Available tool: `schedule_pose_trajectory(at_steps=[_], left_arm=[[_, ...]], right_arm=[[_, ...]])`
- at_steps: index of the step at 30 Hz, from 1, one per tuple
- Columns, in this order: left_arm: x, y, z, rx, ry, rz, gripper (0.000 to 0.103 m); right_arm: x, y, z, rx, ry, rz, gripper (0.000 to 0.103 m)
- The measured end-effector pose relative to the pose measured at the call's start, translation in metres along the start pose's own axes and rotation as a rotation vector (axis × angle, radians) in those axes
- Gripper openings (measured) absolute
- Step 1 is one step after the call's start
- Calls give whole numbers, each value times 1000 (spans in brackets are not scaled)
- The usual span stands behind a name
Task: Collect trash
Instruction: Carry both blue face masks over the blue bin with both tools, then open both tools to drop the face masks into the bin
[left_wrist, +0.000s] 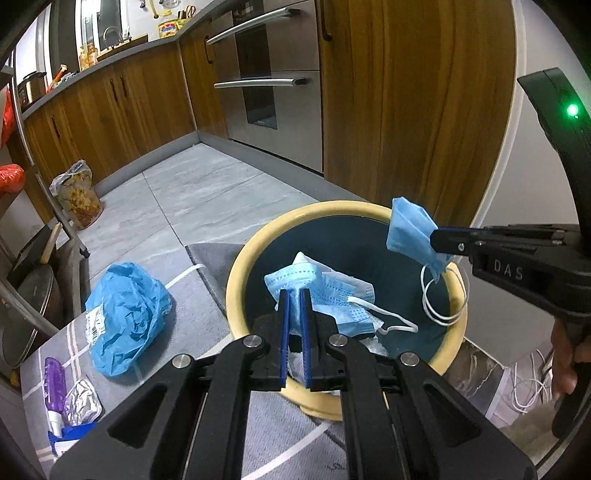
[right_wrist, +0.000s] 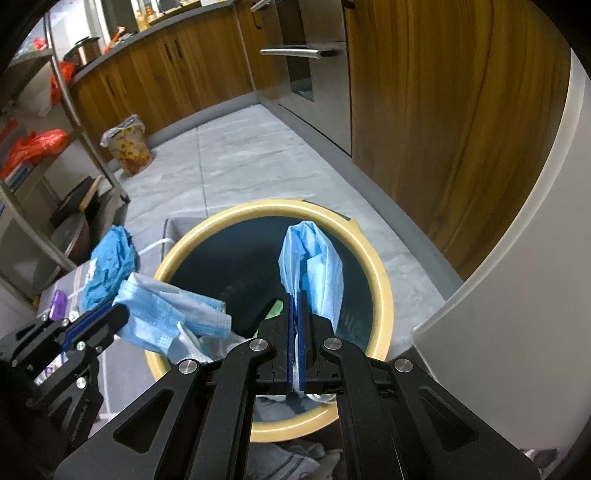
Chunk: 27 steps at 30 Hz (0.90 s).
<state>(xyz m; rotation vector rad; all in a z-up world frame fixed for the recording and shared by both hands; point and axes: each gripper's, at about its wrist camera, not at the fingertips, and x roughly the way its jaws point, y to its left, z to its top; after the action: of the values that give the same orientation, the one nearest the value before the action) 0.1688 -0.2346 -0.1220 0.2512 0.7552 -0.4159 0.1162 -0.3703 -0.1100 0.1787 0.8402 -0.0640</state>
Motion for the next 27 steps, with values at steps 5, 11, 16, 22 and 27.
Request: schedule_pose_trajectory(at_steps=[5, 11, 16, 22, 27], left_arm=[[8, -7, 0, 24, 7, 0, 6], [11, -9, 0, 28, 13, -4, 6], [13, -9, 0, 34, 18, -11, 10], [9, -2, -1, 20, 13, -2, 18], [2, 3, -2, 4, 3, 7, 25]], right_arm=[[7, 5, -1, -15, 18, -15, 3], [11, 5, 0, -19, 26, -33, 3], [11, 4, 0, -12, 23, -32, 4], [9, 5, 1, -15, 15, -32, 12], [6, 5, 0, -10, 9, -37, 29]])
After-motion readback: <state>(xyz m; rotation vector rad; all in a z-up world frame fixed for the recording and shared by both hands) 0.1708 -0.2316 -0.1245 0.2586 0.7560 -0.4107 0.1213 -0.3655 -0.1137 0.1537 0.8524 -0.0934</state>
